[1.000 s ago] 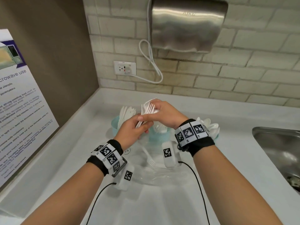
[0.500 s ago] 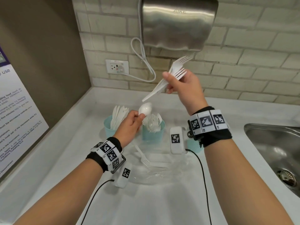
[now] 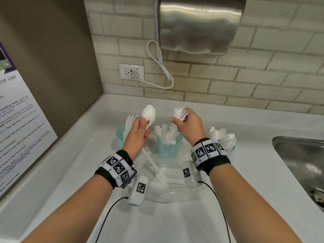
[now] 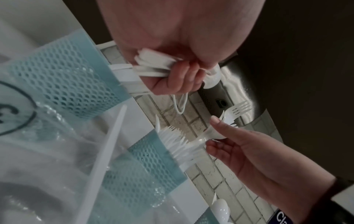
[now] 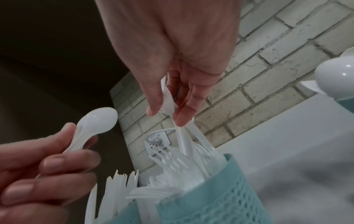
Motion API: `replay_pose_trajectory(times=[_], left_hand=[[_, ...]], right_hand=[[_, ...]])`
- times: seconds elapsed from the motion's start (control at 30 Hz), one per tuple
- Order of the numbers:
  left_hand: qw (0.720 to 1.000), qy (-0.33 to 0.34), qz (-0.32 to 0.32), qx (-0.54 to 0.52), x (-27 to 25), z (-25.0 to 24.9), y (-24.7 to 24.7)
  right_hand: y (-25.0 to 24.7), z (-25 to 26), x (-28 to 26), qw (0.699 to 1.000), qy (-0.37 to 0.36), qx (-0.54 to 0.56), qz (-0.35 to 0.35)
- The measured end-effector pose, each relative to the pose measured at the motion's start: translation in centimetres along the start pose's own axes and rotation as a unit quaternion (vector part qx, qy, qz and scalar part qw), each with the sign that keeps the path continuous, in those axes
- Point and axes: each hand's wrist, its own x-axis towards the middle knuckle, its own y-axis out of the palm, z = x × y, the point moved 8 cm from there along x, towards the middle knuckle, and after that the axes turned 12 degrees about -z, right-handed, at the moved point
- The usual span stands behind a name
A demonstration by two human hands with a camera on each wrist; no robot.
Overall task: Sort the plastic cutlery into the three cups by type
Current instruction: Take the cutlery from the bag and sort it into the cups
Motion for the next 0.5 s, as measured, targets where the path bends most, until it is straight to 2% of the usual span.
replay_pose_trajectory(times=[0.1, 0.27, 0.4, 0.47, 0.5], left_hand=[[0.997, -0.044, 0.029, -0.057, -0.2, 0.4, 0.1], [0.978, -0.106, 0.099, -0.15, -0.8, 0.3, 1.5], [0.971, -0.138, 0.115, -0.16, -0.9, 0.3, 2.6], [0.974, -0.141, 0.097, -0.151, -1.0, 0.1, 3.0], [0.982, -0.116, 0.085, -0.123, -1.1, -0.1, 3.1]], right_hand=[[0.5, -1.2, 0.1, 0.999, 0.022, -0.022, 0.02], [2.4, -4.6, -0.8, 0.989, 0.046, -0.104, 0.097], [1.6, -4.2, -1.1, 0.989, 0.039, -0.129, 0.065], [0.3, -2.4, -1.5, 0.996, 0.029, -0.074, 0.04], [-0.2, -1.7, -1.7, 0.999, 0.024, -0.029, 0.034]])
